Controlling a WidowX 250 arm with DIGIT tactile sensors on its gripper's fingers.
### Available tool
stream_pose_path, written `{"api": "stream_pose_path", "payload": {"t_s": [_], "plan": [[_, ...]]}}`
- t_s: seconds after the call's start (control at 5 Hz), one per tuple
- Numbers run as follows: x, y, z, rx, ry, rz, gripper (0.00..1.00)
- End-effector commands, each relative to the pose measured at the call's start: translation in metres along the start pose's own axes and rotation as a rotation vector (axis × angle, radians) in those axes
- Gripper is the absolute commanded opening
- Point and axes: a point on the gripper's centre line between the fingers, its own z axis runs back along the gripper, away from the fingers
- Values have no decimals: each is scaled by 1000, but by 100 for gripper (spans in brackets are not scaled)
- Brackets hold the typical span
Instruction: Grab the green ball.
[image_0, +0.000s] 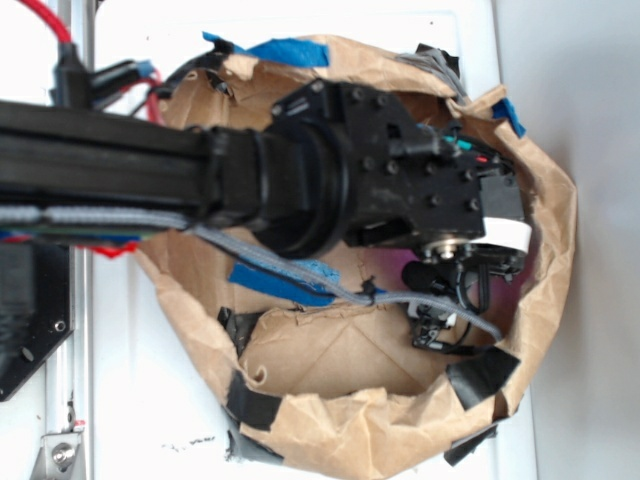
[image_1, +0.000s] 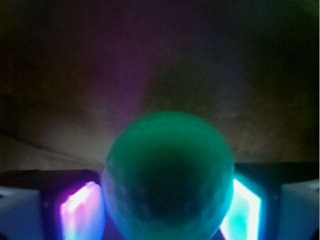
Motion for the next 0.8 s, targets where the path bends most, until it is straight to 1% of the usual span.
{"api": "stream_pose_path", "payload": {"t_s": [0.0, 0.2, 0.4, 0.6], "plan": [[11, 3, 5, 32, -33, 3, 0], [6, 5, 10, 25, -23, 1, 0], [-7, 8, 29, -13, 15, 23, 0], [-26, 8, 67, -33, 64, 69, 0]]}}
